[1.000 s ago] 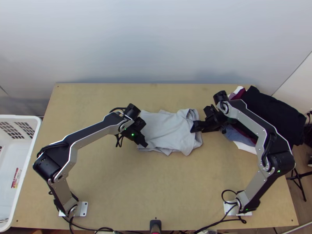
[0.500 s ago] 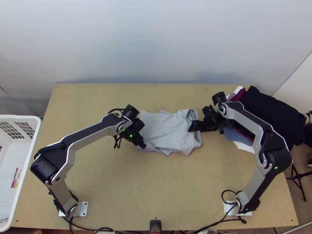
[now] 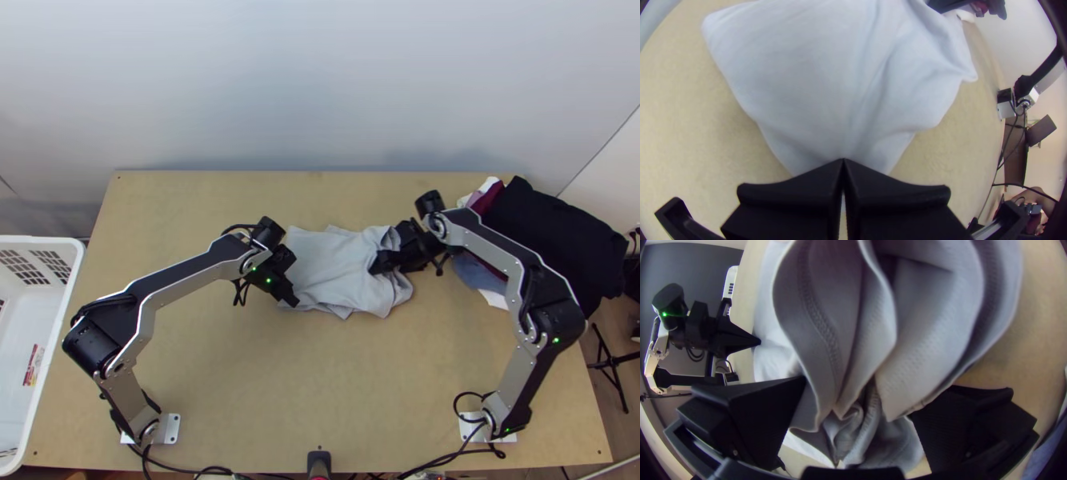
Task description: Fold the t-shirt
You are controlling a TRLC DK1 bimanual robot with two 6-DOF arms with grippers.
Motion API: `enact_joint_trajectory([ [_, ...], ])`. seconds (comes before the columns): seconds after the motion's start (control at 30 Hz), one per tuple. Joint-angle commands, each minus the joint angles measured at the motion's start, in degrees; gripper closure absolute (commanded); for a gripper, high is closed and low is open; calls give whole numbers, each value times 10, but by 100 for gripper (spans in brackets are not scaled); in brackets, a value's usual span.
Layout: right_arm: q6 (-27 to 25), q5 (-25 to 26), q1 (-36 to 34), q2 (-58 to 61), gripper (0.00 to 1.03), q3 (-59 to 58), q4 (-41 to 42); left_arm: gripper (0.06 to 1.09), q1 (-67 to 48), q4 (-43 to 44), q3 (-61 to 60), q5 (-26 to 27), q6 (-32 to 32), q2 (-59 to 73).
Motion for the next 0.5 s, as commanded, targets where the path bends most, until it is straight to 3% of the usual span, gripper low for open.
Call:
enact_joint_trajectory([
  [0.0,3,-9,44,48,14,57,-4,100,-8,0,-2,-2,-1,4],
  [0.07,5,-9,51,64,22,80,-4,100,-8,0,-2,-3,-1,5],
  [0.4,35,-9,49,96,97,84,44,100,-8,-3,-6,-3,-5,4],
  [0.47,38,-9,47,96,100,85,45,100,-8,-4,-5,-3,-6,3],
])
